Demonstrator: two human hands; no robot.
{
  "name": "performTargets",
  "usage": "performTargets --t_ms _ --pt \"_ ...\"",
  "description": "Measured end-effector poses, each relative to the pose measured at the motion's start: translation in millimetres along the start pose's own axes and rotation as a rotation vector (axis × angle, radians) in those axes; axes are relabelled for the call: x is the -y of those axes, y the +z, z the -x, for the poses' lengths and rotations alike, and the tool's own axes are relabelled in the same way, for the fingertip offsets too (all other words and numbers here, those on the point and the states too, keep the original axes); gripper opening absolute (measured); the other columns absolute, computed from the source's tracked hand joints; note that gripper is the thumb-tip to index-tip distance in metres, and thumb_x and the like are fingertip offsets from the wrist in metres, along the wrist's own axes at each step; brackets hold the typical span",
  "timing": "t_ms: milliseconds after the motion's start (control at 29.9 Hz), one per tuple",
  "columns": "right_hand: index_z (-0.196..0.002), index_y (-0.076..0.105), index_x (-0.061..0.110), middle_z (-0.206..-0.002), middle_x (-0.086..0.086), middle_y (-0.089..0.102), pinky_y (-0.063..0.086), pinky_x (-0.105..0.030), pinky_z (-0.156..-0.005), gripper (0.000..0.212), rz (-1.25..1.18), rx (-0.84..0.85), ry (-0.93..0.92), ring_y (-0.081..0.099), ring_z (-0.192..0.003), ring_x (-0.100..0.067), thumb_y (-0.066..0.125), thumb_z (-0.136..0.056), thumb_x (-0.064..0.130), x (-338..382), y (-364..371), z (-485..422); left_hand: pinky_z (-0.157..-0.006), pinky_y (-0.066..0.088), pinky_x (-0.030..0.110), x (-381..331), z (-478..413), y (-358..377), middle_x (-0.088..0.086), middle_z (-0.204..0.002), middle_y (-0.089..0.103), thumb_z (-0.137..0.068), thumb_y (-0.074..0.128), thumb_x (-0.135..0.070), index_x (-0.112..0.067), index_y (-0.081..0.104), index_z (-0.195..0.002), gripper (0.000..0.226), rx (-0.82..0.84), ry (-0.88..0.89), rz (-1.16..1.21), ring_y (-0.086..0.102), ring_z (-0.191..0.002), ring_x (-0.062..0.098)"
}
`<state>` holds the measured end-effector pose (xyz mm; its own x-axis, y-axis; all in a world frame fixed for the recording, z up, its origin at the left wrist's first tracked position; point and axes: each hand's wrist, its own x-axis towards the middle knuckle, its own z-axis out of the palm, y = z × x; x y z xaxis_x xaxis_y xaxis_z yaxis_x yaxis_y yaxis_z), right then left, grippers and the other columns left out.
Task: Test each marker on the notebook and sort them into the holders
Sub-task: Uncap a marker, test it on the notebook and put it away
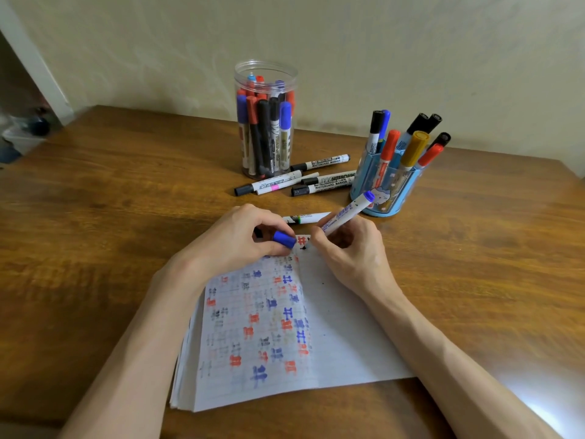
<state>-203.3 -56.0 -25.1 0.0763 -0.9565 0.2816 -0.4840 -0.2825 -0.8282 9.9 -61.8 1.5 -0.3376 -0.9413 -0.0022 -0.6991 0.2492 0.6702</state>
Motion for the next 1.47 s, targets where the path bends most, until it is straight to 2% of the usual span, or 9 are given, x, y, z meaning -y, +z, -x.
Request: performTargets --t_ms 167,268,435,602,869,1003,1170,1338,1471 --pt "-0.075 0.068 0.025 -0.068 0.017 0.067 0.053 -0.025 -0.058 0.017 -0.040 -0.016 -0.001 0.065 -0.064 -0.007 0.074 -0.091 0.023 -3.0 -2.6 -0.2 -0.096 0.050 0.032 1.5 -1.0 0.3 -0.026 -0.111 0.066 -0.086 0.081 -0.028 -0.040 0.076 -0.111 0.028 0.008 -0.009 -0.006 0.057 -0.110 -0.002" --pt "-0.075 0.069 0.025 -0.069 0.013 0.069 0.058 -0.029 -0.061 0.016 -0.054 -0.004 0.008 0.069 -0.066 -0.009 0.074 -0.090 0.024 -2.2 -2.8 -0.8 -0.095 0.050 0.031 1.9 -1.4 -0.3 -0.026 -0.111 0.066 -0.086 0.081 -0.028 -0.040 0.076 -0.112 0.029 0.012 -0.011 -0.009 0.057 -0.110 -0.002" --pt "-0.077 0.069 0.023 -0.071 0.011 0.068 0.054 -0.021 -0.058 0.019 -0.036 0.038 0.002 0.067 -0.065 -0.005 0.077 -0.093 0.020 0.8 0.3 -0.3 -0.091 0.048 0.026 0.6 -0.8 0.1 -0.024 -0.112 0.068 -0.086 0.081 -0.027 -0.040 0.077 -0.111 0.029 0.003 -0.001 -0.003 0.057 -0.107 -0.004" --pt "-0.076 0.066 0.019 -0.070 0.007 0.064 0.054 -0.032 -0.057 0.016 -0.026 0.010 0.005 0.061 -0.063 -0.006 0.074 -0.090 0.016 -1.1 -0.9 0.2 -0.089 0.047 0.023 2.0 -1.1 -0.2 -0.025 -0.112 0.066 -0.086 0.081 -0.027 -0.040 0.076 -0.112 0.029 0.012 0.000 -0.005 0.057 -0.109 -0.004" --pt "-0.078 0.071 0.022 -0.072 0.011 0.071 0.062 -0.040 -0.065 0.015 -0.043 0.002 0.007 0.071 -0.070 -0.012 0.074 -0.092 0.024 -3.4 -2.2 -1.0 -0.091 0.048 0.025 3.1 -1.6 0.3 -0.026 -0.110 0.066 -0.085 0.082 -0.028 -0.039 0.076 -0.113 0.030 0.007 0.003 -0.004 0.058 -0.108 -0.002" --pt "-0.083 0.073 0.020 -0.076 0.010 0.072 0.063 -0.034 -0.065 0.013 -0.021 0.023 0.001 0.073 -0.073 -0.010 0.076 -0.094 0.027 -3.8 -2.0 -0.6 -0.088 0.047 0.022 2.9 -1.6 0.4 -0.026 -0.110 0.067 -0.085 0.082 -0.028 -0.040 0.076 -0.112 0.030 0.003 0.007 -0.002 0.058 -0.107 -0.004" --pt "-0.075 0.070 0.021 -0.070 0.008 0.071 0.054 -0.022 -0.056 0.019 -0.005 0.034 0.040 0.067 -0.062 -0.004 0.076 -0.092 0.022 -0.2 -0.6 0.0 -0.085 0.048 0.021 2.8 -1.9 0.4 -0.026 -0.107 0.067 -0.085 0.082 -0.028 -0.039 0.077 -0.110 0.028 -0.001 0.009 0.001 0.059 -0.103 -0.004" --pt "-0.076 0.071 0.022 -0.073 0.006 0.072 0.062 -0.042 -0.066 0.015 -0.055 -0.020 0.065 0.072 -0.071 -0.015 0.073 -0.090 0.022 -1.5 -3.6 -0.7 -0.087 0.048 0.023 4.4 -2.2 -0.1 -0.029 -0.107 0.065 -0.086 0.081 -0.029 -0.041 0.075 -0.113 0.030 0.009 0.005 -0.008 0.058 -0.104 -0.003" --pt "-0.077 0.071 0.021 -0.072 0.010 0.070 0.061 -0.040 -0.064 0.015 -0.031 -0.020 0.057 0.071 -0.070 -0.013 0.074 -0.092 0.024 -1.8 -2.3 -0.2 -0.086 0.048 0.021 3.7 -1.8 0.4 -0.030 -0.105 0.065 -0.086 0.081 -0.028 -0.040 0.076 -0.113 0.030 0.004 0.008 -0.003 0.059 -0.103 -0.004"
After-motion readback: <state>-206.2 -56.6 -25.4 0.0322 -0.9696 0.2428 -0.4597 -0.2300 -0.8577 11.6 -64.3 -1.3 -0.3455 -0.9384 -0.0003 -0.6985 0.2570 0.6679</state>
